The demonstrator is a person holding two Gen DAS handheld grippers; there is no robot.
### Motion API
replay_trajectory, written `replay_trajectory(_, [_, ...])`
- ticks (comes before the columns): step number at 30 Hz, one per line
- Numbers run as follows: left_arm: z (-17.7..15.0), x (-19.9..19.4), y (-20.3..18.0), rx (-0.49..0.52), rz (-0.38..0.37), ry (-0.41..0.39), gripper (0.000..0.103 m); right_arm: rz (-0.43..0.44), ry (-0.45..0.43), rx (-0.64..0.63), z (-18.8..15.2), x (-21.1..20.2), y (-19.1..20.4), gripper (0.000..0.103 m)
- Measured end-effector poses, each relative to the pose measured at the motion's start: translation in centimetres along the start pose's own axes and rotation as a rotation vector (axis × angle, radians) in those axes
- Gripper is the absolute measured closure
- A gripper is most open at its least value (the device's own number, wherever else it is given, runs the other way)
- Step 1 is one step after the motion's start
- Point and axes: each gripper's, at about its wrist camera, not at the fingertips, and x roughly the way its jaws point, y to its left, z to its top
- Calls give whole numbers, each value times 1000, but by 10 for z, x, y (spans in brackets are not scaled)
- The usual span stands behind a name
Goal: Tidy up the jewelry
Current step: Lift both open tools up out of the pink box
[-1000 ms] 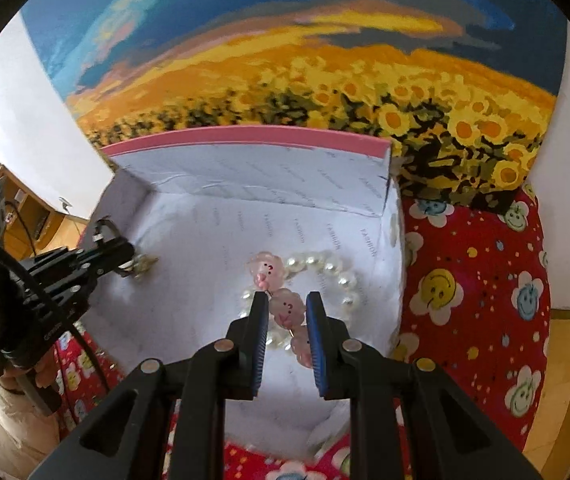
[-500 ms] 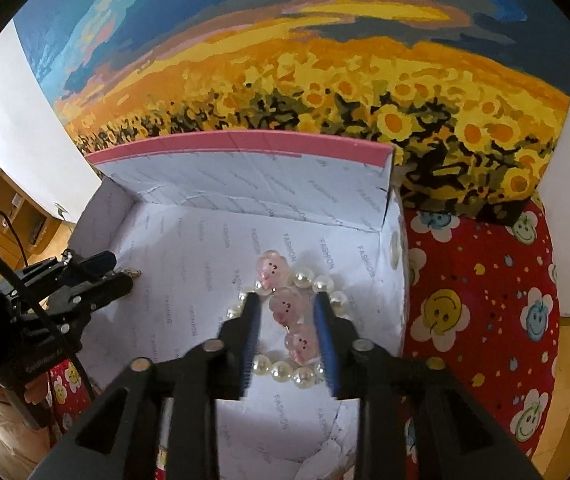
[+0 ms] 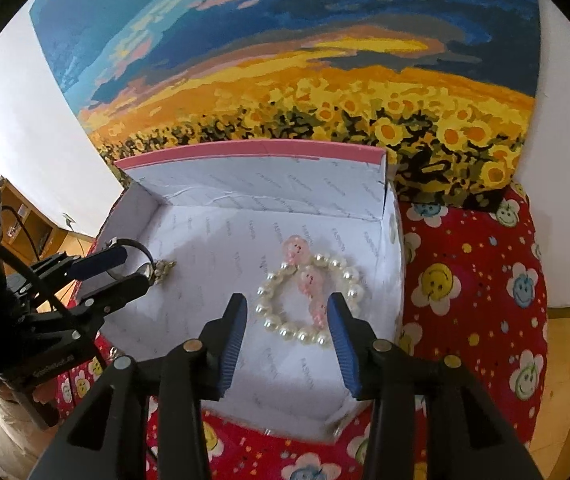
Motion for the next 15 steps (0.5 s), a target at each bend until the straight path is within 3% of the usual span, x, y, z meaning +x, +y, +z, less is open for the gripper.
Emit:
replay_trajectory(7, [-1, -21, -2, 16, -16, 21, 55, -3, -22, -3, -12, -27, 18, 56])
replay_trajectory(11, [-3, -9, -1, 26, -44, 114, 47, 0, -46, -22, -19, -45, 32, 55])
replay_trajectory(15, [-12, -9, 0, 8, -40, 190, 46, 15, -64, -39, -23, -57, 46, 53])
